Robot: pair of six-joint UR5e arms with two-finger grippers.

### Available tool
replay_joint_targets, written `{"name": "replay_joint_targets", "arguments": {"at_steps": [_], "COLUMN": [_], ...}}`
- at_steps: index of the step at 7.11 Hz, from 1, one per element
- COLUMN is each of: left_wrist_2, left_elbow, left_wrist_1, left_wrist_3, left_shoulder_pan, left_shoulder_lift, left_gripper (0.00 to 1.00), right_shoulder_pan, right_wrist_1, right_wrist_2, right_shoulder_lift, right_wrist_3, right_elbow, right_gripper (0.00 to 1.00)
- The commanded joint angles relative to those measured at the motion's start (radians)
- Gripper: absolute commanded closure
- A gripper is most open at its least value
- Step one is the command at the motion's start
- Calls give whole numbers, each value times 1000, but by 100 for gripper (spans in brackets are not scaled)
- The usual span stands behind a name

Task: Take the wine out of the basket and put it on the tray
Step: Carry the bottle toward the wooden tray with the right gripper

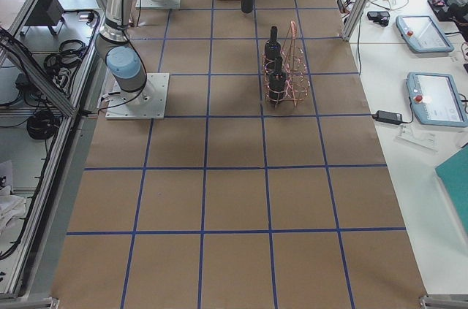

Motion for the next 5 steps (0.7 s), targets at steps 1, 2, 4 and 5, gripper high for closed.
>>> {"name": "replay_joint_targets", "arguments": {"at_steps": [1,2,4,5], "left_wrist_2": [-1,1,1,1], "left_elbow": [0,0,0,0], "left_wrist_1": [-4,2,2,-1], "left_wrist_3": [12,23,34,34], "left_shoulder_pan": [1,1,1,1], "left_shoulder_lift": [-2,-2,-2,-2], "left_gripper": [0,0,0,0], "right_shoulder_pan": [0,0,0,0], "right_wrist_1": [0,0,-2,-2], "right_wrist_2": [-4,-7,-9,-11], "right_shoulder_lift": [3,1,1,0], "right_wrist_3": [0,-1,0,0], "right_elbow": [6,9,10,10], "right_gripper": [82,58,11,7]}}
